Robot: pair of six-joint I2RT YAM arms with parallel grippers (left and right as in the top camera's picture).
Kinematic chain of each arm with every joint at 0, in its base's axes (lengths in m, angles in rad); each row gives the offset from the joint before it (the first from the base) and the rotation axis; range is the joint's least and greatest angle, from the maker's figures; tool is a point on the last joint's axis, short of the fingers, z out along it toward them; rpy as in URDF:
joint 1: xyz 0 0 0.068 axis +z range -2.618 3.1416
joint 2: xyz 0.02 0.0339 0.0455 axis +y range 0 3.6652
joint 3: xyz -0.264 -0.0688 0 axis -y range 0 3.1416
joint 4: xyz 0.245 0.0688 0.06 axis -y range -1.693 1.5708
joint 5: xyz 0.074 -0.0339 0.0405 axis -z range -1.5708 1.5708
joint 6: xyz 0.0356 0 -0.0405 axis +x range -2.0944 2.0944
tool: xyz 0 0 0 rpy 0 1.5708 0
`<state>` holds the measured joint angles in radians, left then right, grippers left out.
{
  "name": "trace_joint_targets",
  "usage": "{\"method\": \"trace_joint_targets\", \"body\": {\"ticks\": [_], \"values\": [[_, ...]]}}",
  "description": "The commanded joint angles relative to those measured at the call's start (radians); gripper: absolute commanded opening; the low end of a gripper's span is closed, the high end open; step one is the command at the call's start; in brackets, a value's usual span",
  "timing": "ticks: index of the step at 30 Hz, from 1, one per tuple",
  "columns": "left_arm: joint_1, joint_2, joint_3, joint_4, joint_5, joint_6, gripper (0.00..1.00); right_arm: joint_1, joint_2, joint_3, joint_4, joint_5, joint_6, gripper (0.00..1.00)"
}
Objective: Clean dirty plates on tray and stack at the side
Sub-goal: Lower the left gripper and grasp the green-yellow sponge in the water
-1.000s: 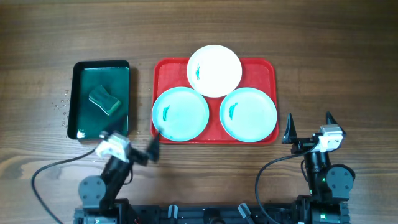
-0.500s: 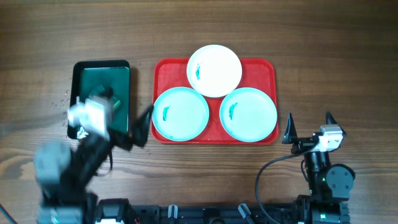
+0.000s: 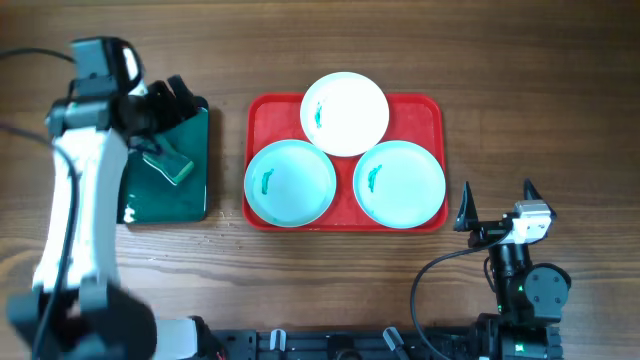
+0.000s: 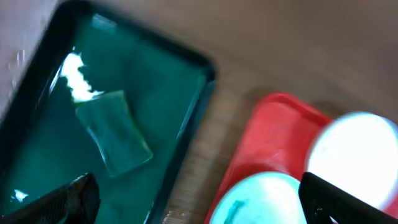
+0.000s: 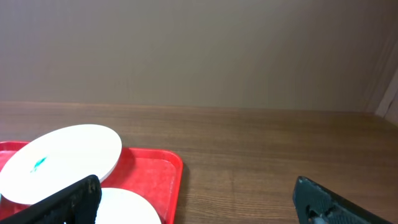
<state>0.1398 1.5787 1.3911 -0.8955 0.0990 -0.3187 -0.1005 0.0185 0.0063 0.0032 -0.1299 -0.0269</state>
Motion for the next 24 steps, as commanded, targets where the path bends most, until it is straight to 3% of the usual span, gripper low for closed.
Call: {"method": "trace_joint_targets", "body": {"ticks": [1,7,14,21,22,23,24], "values": [[0.039,0.160,0.010,-0.003,-0.160,-0.310,1.00,0.002,-0.005,-0.001,0.003,0.007,0.007,1.00],[0.120,0.356,0.010,0.021,-0.157,-0.351,1.00,0.002,-0.005,-0.001,0.003,0.007,0.008,1.00],[0.125,0.437,0.000,0.110,-0.158,-0.344,0.99,0.002,-0.005,-0.001,0.003,0.007,0.008,1.00],[0.124,0.488,-0.011,0.145,-0.145,-0.341,0.86,0.002,-0.005,-0.001,0.003,0.007,0.007,1.00],[0.124,0.491,-0.016,0.148,-0.146,-0.341,0.80,0.002,-0.005,-0.001,0.003,0.007,0.007,1.00],[0.124,0.492,-0.020,0.148,-0.146,-0.341,0.61,0.002,-0.005,-0.001,0.003,0.007,0.007,1.00],[0.125,0.494,-0.021,0.148,-0.147,-0.340,0.29,0.002,-0.005,-0.001,0.003,0.007,0.007,1.00]]}}
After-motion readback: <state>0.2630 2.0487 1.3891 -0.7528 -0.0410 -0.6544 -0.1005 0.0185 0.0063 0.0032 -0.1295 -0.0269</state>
